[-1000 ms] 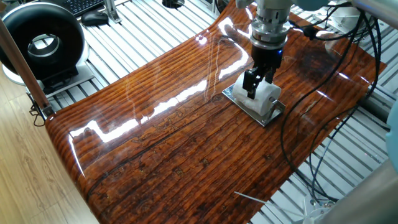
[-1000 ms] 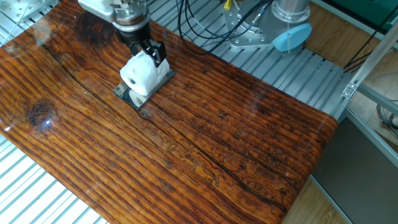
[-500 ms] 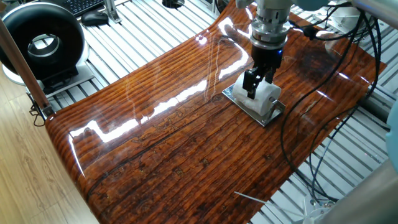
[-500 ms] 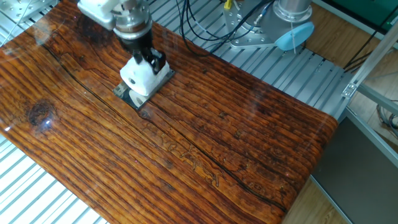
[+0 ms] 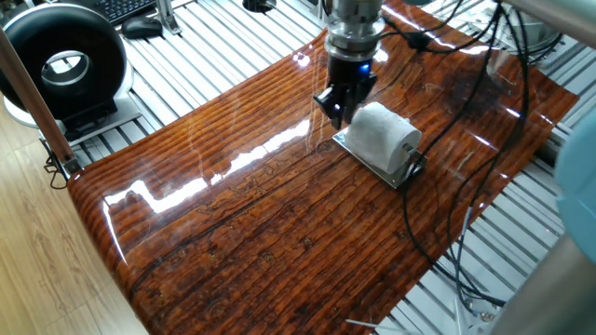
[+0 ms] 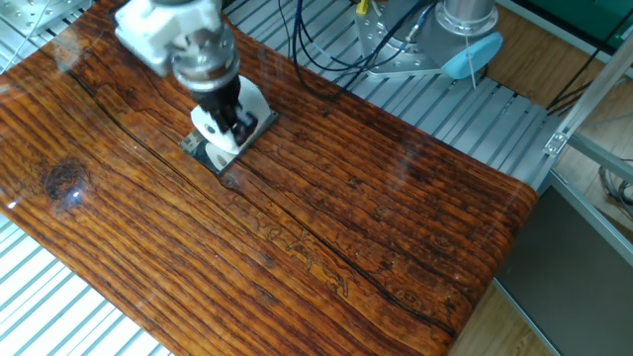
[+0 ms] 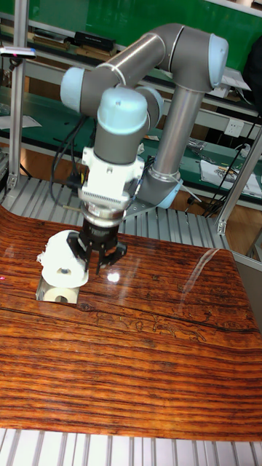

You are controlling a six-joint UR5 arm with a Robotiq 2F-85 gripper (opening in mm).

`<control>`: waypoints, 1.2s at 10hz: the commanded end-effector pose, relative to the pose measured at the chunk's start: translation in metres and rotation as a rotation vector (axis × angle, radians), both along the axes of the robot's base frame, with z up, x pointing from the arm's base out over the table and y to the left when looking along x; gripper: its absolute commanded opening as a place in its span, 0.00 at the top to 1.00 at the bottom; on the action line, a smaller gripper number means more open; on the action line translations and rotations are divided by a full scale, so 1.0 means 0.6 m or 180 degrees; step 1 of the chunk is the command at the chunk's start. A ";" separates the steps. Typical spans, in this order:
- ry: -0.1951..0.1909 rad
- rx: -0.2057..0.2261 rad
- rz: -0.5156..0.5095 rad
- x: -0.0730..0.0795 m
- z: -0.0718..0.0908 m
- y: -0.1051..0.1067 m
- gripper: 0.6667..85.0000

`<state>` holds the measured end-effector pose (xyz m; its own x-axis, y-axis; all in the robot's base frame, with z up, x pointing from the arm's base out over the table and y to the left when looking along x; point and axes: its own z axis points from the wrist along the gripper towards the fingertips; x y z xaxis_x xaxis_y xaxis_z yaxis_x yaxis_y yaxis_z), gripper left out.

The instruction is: Put the toilet paper on its holder

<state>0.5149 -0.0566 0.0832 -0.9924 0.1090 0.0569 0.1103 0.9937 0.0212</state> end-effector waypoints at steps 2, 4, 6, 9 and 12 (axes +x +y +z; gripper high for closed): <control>-0.0077 -0.0127 -0.0096 0.055 -0.039 -0.012 0.74; -0.0093 -0.0219 -0.0075 0.070 -0.048 -0.033 0.84; -0.0088 -0.0301 -0.0045 0.072 -0.050 -0.045 0.89; -0.0139 -0.0341 0.0041 0.083 -0.056 -0.050 0.95; -0.0130 -0.0347 0.0011 0.082 -0.055 -0.053 1.00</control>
